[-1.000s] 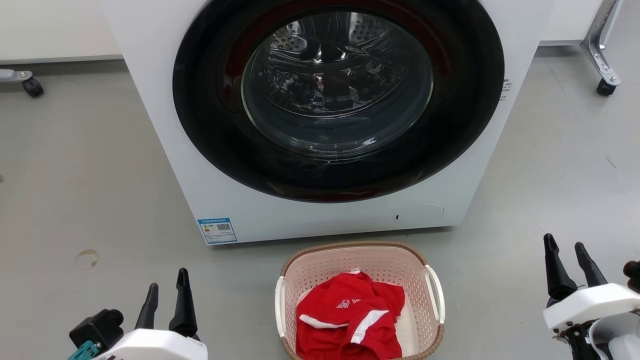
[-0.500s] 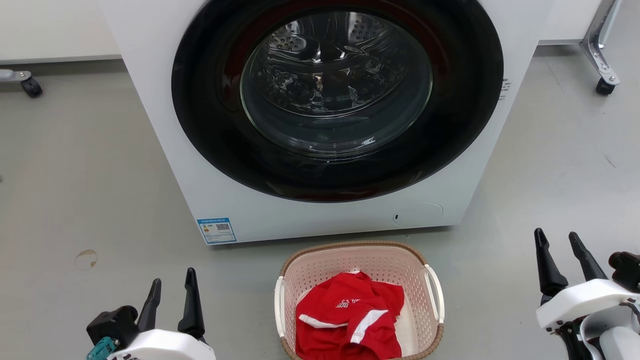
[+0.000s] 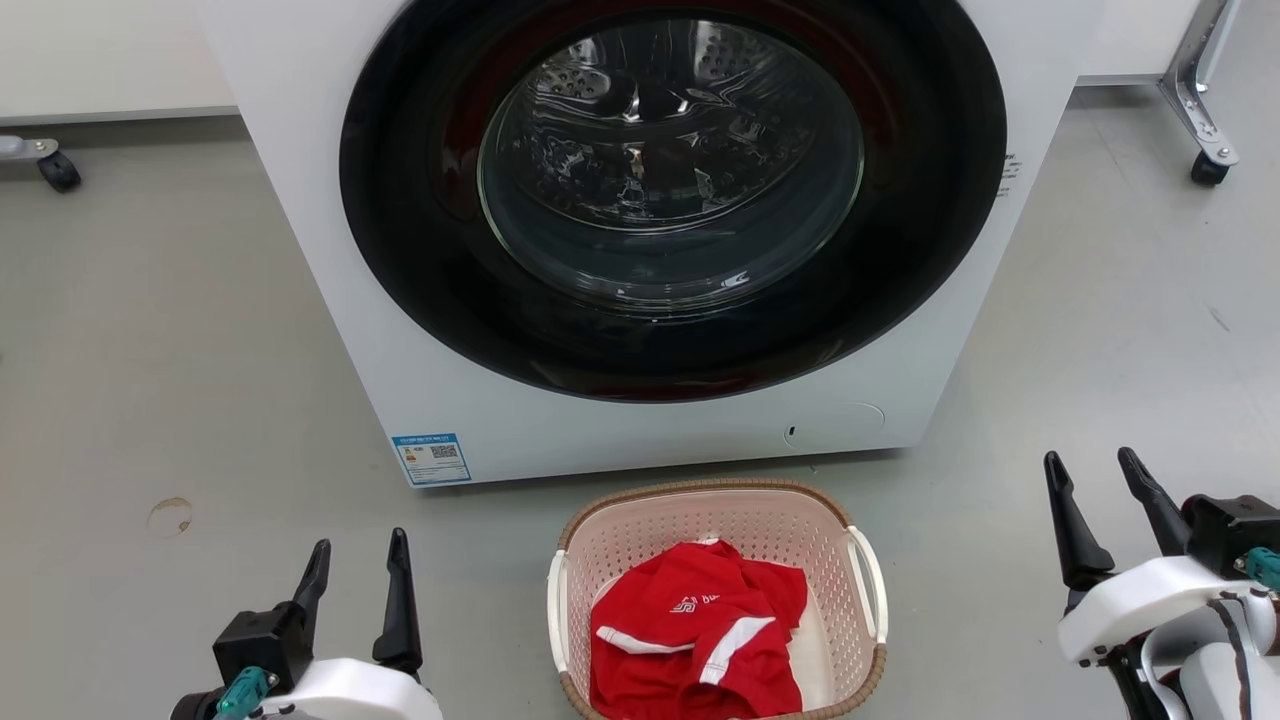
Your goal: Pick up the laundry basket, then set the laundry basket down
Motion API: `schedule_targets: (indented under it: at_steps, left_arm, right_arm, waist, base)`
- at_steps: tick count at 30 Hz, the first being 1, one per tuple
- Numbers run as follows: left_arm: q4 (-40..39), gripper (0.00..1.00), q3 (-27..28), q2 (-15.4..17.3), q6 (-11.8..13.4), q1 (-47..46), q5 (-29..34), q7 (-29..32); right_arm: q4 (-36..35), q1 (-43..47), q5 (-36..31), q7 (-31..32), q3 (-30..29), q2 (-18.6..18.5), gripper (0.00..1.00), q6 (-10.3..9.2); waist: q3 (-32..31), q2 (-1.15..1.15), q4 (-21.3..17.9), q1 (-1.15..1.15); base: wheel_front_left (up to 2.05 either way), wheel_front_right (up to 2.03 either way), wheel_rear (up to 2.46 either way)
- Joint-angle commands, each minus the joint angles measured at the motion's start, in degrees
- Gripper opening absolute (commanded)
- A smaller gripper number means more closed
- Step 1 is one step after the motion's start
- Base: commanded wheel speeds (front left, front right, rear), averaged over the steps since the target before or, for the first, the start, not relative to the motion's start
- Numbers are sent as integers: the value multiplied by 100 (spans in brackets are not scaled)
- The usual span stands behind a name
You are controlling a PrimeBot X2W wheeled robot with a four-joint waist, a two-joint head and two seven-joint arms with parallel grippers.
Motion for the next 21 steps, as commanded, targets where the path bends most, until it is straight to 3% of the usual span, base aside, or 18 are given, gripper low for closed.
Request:
schedule_targets:
  at_steps: [1,5,21]
  left_arm:
    - [-117,100,115,79,58,-264,209,-108]
    - [-109,100,90,84,75,-277,463,-175]
    - [-91,100,82,84,71,-279,455,-175]
  right_arm:
    - [-83,-288,-184,-120,130,-138,100,26]
    - [-57,-326,-421,-186,176,-149,100,28]
    - [-29,-336,-414,-186,161,-149,100,28]
  waist:
    - [2,0,-2,0]
    - [16,0,-5,0]
    - [32,0,-14,0]
  base:
    - [0,0,0]
    - [0,0,0]
    - [0,0,0]
